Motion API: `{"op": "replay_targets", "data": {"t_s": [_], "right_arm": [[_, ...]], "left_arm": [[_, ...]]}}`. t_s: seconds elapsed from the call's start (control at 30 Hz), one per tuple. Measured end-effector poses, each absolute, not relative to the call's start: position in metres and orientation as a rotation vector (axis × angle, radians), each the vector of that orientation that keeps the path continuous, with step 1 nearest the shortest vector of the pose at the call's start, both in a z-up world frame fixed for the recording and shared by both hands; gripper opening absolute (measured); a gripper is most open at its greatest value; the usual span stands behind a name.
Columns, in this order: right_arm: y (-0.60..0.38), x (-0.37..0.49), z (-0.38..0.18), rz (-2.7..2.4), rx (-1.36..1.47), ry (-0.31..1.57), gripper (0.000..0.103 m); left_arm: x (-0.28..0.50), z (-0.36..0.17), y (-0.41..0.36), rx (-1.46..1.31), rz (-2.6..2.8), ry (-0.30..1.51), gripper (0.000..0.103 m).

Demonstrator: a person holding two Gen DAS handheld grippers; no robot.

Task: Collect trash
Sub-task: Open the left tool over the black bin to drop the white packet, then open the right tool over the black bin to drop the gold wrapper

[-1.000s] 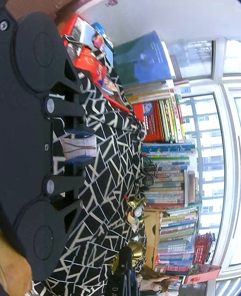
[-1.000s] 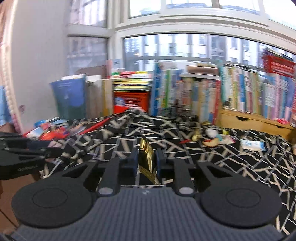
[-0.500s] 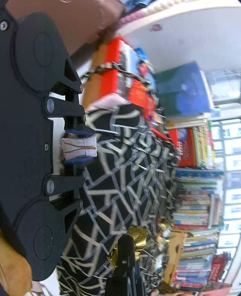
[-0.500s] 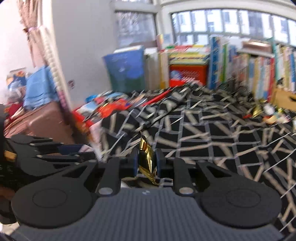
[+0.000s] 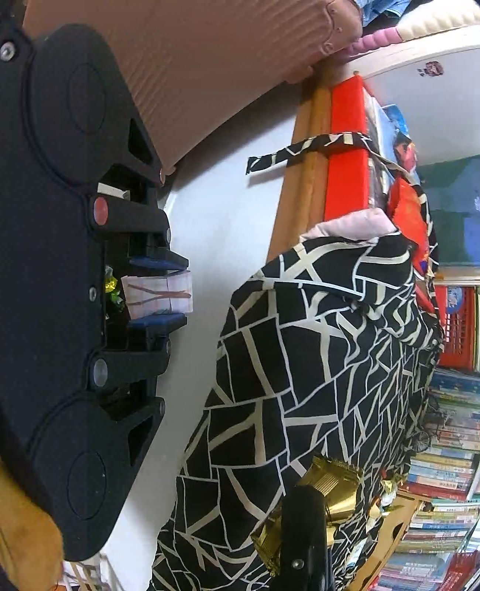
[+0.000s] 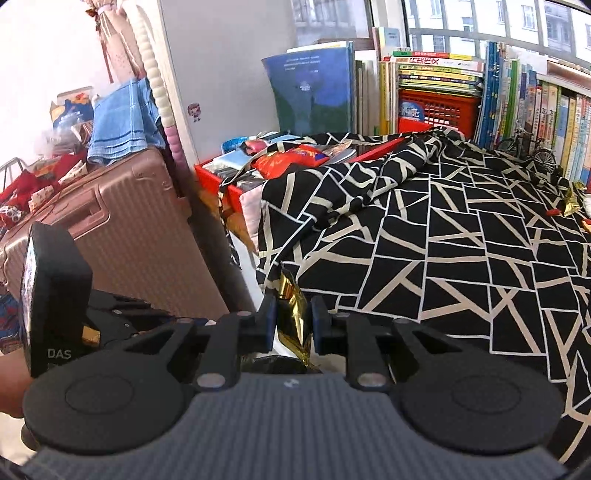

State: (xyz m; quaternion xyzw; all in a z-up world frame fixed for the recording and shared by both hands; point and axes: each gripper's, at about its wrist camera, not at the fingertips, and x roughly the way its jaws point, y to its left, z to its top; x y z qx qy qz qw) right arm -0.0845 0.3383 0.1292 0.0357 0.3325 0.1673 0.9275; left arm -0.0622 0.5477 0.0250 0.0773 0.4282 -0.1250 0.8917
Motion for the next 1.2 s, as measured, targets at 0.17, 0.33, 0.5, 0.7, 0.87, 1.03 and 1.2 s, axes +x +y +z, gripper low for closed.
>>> {"op": "replay_targets", "data": {"t_s": [0.17,0.33,0.5,0.7,0.87,1.03,1.2], "right_arm": [[0.342,-0.084,0.126,0.349,0.071,0.696,0.024],[0.345,-0.084,0.125,0.342,0.060,0.699,0.024],[0.345,-0.082,0.124,0.337,0.063,0.707,0.024],[0.349,-0.077,0.117,0.347,0.063,0.724,0.024],[0.359,-0.073,0.107,0.369,0.058,0.747,0.024],[0.372,-0.068,0.098,0.401,0.042,0.770,0.024],[0.387,-0.060,0.089,0.401,0.004,0.790,0.039]], "left_arm": [[-0.063,0.026,0.546,0.174,-0.264,0.884,0.024],[-0.063,0.027,0.547,0.170,-0.252,0.873,0.033],[-0.063,0.027,0.550,0.173,-0.246,0.878,0.038],[-0.065,0.036,0.565,0.142,-0.197,0.865,0.040],[-0.071,0.044,0.578,0.149,-0.167,0.844,0.043],[-0.078,0.044,0.587,0.138,-0.138,0.851,0.043],[-0.087,0.045,0.593,0.130,-0.114,0.852,0.043]]}}
